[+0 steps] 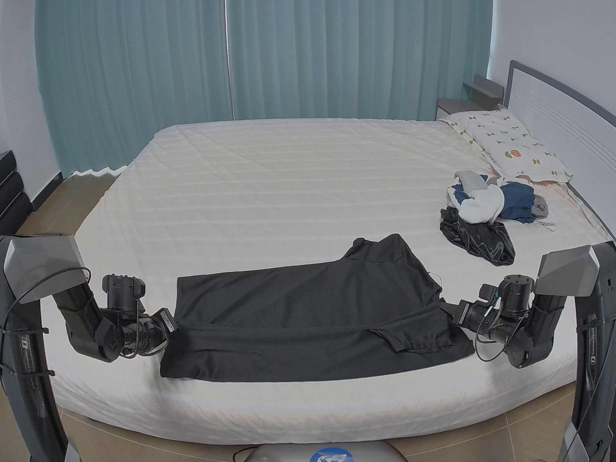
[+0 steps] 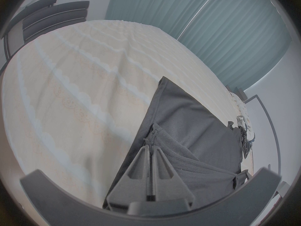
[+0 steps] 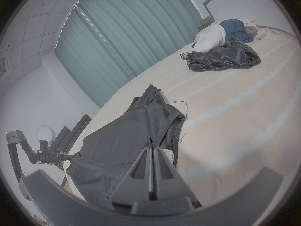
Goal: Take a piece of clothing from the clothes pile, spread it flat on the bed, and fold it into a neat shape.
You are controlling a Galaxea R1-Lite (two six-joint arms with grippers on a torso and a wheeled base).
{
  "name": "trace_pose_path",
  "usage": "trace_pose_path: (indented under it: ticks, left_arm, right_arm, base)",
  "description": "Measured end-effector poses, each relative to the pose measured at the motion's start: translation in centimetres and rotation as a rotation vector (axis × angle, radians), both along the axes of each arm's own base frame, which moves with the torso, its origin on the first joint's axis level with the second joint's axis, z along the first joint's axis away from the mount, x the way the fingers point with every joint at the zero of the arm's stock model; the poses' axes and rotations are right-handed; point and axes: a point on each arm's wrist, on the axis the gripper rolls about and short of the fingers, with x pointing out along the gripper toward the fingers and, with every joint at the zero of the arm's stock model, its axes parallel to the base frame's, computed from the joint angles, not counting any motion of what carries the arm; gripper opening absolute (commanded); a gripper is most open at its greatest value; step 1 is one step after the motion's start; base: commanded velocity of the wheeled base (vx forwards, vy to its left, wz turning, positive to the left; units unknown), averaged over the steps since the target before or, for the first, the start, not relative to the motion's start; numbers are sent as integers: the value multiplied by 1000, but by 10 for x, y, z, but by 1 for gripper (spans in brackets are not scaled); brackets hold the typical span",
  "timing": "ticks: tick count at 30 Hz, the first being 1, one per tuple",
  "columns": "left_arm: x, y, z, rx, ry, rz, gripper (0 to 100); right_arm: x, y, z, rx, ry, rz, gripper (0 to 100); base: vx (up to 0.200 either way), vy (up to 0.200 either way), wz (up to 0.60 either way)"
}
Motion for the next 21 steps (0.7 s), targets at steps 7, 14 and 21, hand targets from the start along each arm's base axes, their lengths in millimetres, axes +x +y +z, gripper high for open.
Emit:
trace_pose_path:
  ticks: [7, 14, 21]
  left_arm:
    - [2, -2, -4, 25, 8, 32, 100]
    - [5, -5, -7, 40, 11, 58, 100]
    - [11, 2, 4, 1, -23, 101, 100]
  right_arm:
    - [6, 4, -6, -4, -3, 2, 100]
    - [8, 4, -5, 31, 6, -11, 100]
    - [9, -5, 8, 216, 51, -107, 100]
  base:
    - [0, 0, 0]
    - [0, 0, 0]
    - [0, 0, 0]
